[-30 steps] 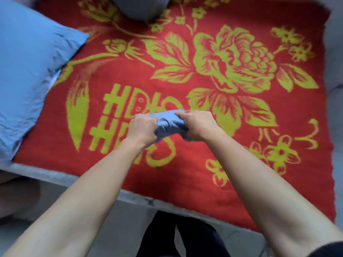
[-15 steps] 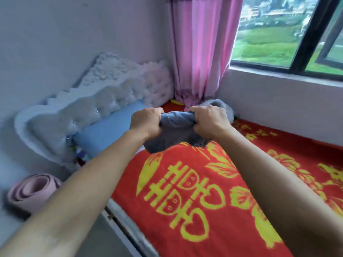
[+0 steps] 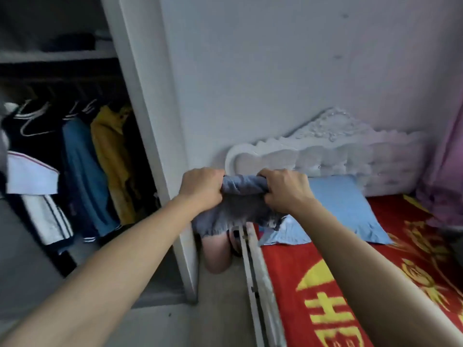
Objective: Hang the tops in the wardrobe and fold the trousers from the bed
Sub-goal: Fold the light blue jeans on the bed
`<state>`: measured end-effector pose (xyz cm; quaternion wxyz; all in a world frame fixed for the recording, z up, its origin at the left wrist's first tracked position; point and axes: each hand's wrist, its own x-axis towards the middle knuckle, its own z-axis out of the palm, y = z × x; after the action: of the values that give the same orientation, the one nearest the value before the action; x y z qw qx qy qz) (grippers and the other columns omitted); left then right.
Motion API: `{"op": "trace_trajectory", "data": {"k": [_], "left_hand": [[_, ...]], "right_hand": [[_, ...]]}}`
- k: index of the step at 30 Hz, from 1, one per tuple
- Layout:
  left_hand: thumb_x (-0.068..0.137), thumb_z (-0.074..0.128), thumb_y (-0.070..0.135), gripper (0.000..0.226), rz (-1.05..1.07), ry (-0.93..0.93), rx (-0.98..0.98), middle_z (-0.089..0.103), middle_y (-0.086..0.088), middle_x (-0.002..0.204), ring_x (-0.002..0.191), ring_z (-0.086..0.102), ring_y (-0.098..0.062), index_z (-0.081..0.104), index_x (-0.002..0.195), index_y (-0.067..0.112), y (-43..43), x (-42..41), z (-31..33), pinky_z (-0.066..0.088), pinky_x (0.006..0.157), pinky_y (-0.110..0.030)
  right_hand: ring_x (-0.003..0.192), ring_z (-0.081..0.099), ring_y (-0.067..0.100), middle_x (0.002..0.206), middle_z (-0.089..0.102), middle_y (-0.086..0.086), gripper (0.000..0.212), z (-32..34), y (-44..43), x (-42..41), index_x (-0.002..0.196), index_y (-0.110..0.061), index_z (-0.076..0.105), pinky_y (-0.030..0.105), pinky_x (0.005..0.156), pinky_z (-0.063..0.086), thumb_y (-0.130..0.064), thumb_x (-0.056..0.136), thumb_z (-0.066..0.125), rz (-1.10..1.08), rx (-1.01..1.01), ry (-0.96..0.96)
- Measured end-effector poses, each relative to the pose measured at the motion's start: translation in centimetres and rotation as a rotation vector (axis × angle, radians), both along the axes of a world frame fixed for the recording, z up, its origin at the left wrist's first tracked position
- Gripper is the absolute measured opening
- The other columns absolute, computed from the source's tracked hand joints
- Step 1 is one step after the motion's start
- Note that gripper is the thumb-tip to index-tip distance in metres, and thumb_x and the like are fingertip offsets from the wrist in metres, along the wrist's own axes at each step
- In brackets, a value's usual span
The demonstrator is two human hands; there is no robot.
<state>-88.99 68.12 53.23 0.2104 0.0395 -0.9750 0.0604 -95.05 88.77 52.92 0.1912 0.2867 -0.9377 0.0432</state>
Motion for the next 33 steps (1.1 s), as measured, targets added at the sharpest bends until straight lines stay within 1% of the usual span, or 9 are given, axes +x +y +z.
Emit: {"op": "trace_trajectory", "data": {"k": [4,8,11,14,17,21,25,28,33], "left_hand": [[0.077,0.058,0.025,0.028,0.138,0.163,-0.036,0.068,0.001,0.098,0.087,0.065,-0.029,0.061,0.104,0.031,-9.5,5.8,3.6,0.038,0.063,-0.032],[0.079,0.057,0.021,0.029,0.242,0.286,-0.081,0.066,0.002,0.100,0.087,0.065,-0.029,0.060,0.107,0.030,-19.9,11.0,6.8,0.040,0.064,-0.034],[0.078,0.057,0.020,0.031,0.299,0.340,-0.113,0.066,0.002,0.102,0.088,0.065,-0.033,0.060,0.109,0.029,-27.5,13.9,8.6,0.036,0.063,-0.035],[0.077,0.059,0.021,0.034,0.340,0.346,-0.148,0.066,0.001,0.104,0.090,0.065,-0.033,0.059,0.110,0.030,-35.2,16.2,10.6,0.040,0.065,-0.036],[0.076,0.059,0.020,0.033,0.370,0.414,-0.164,0.067,0.000,0.102,0.089,0.066,-0.031,0.060,0.107,0.029,-42.1,17.7,12.5,0.048,0.071,-0.036],[0.076,0.059,0.019,0.036,0.367,0.461,-0.198,0.067,0.000,0.104,0.088,0.065,-0.032,0.060,0.111,0.028,-48.4,17.8,13.9,0.040,0.062,-0.034],[0.078,0.060,0.020,0.037,0.347,0.531,-0.190,0.067,-0.001,0.107,0.088,0.066,-0.033,0.059,0.114,0.027,-52.6,16.5,15.2,0.043,0.065,-0.036],[0.079,0.059,0.020,0.036,0.330,0.558,-0.184,0.066,0.000,0.109,0.089,0.066,-0.034,0.058,0.114,0.026,-55.1,14.7,16.2,0.044,0.066,-0.038],[0.079,0.060,0.020,0.035,0.346,0.624,-0.259,0.067,0.001,0.108,0.090,0.065,-0.032,0.058,0.114,0.025,-59.9,10.7,20.1,0.041,0.066,-0.036]], "right_hand": [[0.096,0.067,0.030,0.105,0.069,0.001,0.045,4.2,-11.1,2.4,0.116,-0.032,0.056,0.033,0.064,0.038,-0.029,0.071,0.061,0.148,-0.002,0.144],[0.086,0.068,0.031,0.100,0.068,0.000,0.040,7.8,-22.7,5.3,0.114,-0.030,0.055,0.030,0.059,0.033,-0.030,0.075,0.060,0.255,-0.018,0.302],[0.081,0.067,0.032,0.096,0.067,0.001,0.034,9.7,-30.9,7.4,0.112,-0.029,0.054,0.031,0.059,0.035,-0.031,0.078,0.060,0.306,-0.045,0.377],[0.080,0.066,0.032,0.093,0.066,0.000,0.030,11.3,-39.1,9.1,0.109,-0.028,0.054,0.031,0.057,0.036,-0.032,0.079,0.059,0.344,-0.078,0.429],[0.079,0.066,0.032,0.092,0.066,0.000,0.032,13.1,-46.2,10.4,0.110,-0.028,0.054,0.033,0.057,0.041,-0.032,0.079,0.060,0.380,-0.100,0.455],[0.077,0.066,0.030,0.091,0.065,-0.001,0.033,15.2,-52.2,10.7,0.113,-0.029,0.056,0.031,0.055,0.039,-0.032,0.081,0.058,0.369,-0.126,0.524],[0.074,0.065,0.028,0.090,0.064,-0.001,0.033,16.9,-56.2,9.7,0.114,-0.028,0.056,0.030,0.053,0.034,-0.030,0.082,0.059,0.335,-0.143,0.592],[0.077,0.066,0.028,0.093,0.065,-0.001,0.033,18.1,-58.8,8.1,0.115,-0.027,0.056,0.031,0.055,0.036,-0.031,0.082,0.060,0.327,-0.155,0.621],[0.080,0.066,0.032,0.096,0.067,0.001,0.036,21.5,-63.4,4.1,0.115,-0.026,0.057,0.032,0.055,0.032,-0.028,0.079,0.060,0.322,-0.203,0.692]]}}
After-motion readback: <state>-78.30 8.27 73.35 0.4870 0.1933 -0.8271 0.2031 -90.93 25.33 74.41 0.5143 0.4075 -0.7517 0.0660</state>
